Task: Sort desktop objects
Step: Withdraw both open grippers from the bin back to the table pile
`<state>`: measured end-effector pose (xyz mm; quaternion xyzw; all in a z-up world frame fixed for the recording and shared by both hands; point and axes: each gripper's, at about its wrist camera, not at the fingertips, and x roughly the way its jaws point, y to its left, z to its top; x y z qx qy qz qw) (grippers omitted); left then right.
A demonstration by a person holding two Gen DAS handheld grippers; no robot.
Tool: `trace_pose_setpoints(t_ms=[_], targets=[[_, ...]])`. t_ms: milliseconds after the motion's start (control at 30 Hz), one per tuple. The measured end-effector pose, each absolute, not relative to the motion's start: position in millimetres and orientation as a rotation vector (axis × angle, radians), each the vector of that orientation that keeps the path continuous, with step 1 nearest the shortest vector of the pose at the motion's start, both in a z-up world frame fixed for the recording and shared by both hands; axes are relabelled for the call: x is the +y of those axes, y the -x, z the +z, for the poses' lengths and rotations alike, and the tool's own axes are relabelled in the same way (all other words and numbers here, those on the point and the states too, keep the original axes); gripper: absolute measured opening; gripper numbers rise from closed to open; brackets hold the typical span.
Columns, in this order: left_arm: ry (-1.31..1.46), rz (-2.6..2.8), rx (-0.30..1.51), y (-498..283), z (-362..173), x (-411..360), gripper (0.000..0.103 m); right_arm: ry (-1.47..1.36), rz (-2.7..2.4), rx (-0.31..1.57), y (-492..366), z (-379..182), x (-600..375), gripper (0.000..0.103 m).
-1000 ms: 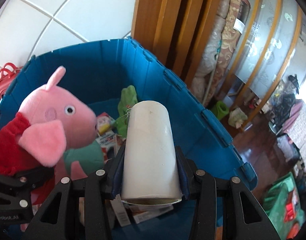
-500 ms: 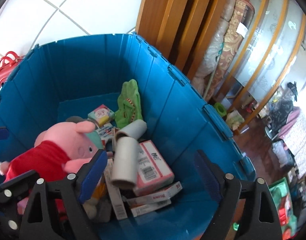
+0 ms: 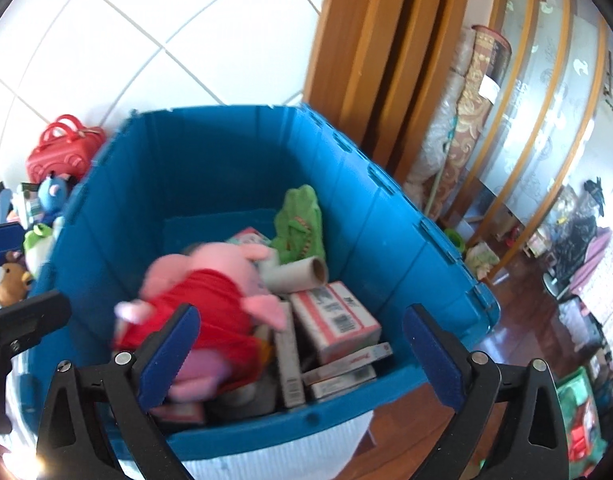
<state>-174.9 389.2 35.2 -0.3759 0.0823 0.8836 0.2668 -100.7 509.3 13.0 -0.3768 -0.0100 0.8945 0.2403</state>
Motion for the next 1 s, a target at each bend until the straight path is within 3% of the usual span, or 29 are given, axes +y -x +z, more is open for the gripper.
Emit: trace_pose_setpoints(t_ms=[600, 1000], targets=[[0.958, 2.578, 0.08, 155, 37, 236, 0.088, 0.943, 2.632, -0.087, 118, 34, 374, 0.103], [1.051, 2.715, -0.01, 154, 15, 133, 0.088, 1.038, 2.765, -0.15, 156, 16, 277, 0.103]])
